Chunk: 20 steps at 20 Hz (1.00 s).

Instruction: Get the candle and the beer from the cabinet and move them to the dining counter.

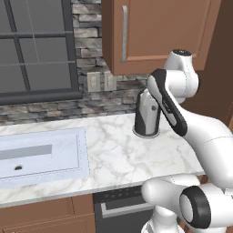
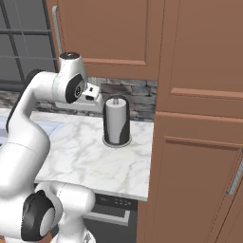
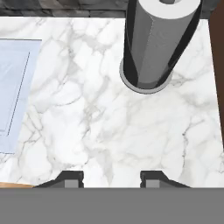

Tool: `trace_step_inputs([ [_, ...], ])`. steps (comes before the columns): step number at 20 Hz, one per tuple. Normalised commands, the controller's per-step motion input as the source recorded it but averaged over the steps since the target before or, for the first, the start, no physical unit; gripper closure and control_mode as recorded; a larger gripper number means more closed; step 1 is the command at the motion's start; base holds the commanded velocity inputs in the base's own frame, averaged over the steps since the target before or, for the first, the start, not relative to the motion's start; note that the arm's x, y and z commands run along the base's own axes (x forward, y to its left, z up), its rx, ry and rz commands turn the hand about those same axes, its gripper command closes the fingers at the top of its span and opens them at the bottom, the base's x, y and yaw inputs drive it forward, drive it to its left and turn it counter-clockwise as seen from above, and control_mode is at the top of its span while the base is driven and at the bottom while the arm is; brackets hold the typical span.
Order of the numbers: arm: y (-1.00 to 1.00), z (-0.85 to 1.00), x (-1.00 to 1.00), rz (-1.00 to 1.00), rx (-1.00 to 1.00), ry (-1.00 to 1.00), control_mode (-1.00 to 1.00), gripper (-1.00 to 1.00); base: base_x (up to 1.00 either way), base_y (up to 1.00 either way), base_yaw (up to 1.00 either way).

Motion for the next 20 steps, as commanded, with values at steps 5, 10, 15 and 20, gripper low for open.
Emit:
trace_step_inputs([
  [5,0.03,-0.02,0.0,0.02,0.0,-0.02,-1.0,-1.0,0.0,0.0,0.0],
  [10,0.29,0.13,-0.12,0.03,0.0,-0.23,-1.0,-1.0,0.0,0.0,0.0],
  [15,0.43,0.51,-0.16,0.03,0.0,-0.5,-1.0,-1.0,0.0,0.0,0.0],
  [20,0.27,0.77,-0.11,0.0,0.0,-0.56,-1.0,-1.0,0.0,0.0,0.0],
])
